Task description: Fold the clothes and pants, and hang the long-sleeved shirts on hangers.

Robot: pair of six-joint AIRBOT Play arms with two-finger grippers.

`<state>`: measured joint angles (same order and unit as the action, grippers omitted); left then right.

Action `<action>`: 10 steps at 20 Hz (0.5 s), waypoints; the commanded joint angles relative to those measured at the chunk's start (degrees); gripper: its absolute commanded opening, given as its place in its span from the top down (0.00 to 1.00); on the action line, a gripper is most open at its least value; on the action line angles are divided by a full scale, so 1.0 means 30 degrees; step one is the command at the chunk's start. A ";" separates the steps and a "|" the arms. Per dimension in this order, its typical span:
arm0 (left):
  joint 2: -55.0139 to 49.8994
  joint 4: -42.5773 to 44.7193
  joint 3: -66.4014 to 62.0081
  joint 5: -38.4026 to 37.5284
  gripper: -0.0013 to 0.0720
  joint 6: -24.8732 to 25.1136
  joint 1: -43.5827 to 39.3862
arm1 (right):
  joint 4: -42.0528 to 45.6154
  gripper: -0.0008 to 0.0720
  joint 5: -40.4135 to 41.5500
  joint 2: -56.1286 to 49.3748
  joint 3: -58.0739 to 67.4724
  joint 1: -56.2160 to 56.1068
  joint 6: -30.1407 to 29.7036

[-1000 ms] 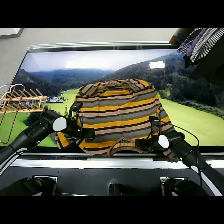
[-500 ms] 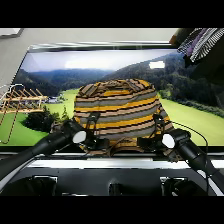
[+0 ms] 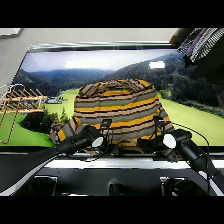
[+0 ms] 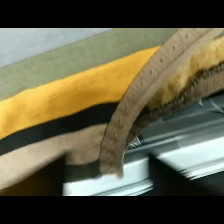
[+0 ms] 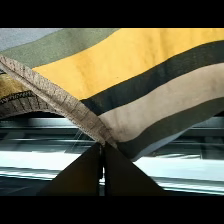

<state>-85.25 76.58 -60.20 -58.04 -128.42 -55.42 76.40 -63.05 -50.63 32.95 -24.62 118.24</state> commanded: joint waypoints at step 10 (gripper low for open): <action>0.2302 0.0277 -0.0896 -0.2586 0.96 -0.0160 0.0743 | 0.7257 0.95 -0.3410 -0.0328 0.7155 0.0044 0.2237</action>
<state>-82.15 76.90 -62.59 -63.59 -129.16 -53.82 87.68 -69.52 -50.96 45.39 -24.51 122.15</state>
